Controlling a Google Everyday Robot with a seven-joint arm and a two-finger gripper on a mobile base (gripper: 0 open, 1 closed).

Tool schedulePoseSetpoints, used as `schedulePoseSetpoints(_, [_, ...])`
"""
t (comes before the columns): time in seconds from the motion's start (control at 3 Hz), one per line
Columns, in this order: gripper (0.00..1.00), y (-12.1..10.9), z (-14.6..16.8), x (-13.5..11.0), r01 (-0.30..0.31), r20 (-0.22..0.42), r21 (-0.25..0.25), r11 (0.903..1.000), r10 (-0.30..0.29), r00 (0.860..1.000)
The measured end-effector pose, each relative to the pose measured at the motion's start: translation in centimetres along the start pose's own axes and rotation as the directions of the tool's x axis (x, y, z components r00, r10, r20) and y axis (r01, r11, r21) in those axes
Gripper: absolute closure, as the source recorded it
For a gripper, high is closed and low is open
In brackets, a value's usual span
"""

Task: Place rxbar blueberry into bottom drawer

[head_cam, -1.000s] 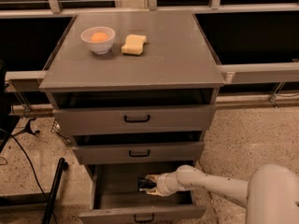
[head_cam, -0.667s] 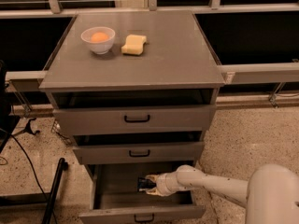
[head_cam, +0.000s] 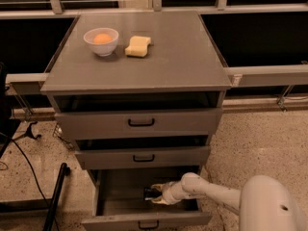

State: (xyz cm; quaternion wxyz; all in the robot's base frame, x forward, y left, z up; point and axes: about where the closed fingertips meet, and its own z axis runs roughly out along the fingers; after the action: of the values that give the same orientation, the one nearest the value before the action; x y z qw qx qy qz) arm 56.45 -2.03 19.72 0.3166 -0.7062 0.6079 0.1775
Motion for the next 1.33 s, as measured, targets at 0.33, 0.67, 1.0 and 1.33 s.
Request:
schedulePoseSetpoints(0.33, [1.00,0.3,1.9,2.2,-0.040,0.000,-0.014,0.9991,0.040,0.999])
schedulePoseSetpoints(0.67, [1.00,0.7,3.1,3.6,-0.075,-0.003,-0.035,0.9966,0.075,0.997])
schedulePoseSetpoints(1.0, [1.00,1.0,4.0,4.4,-0.095,-0.008,-0.055,0.9939,0.095,0.995])
schedulePoseSetpoints(1.33, [1.00,1.2,4.9,5.0,-0.110,-0.010,-0.074,0.9912,0.110,0.994])
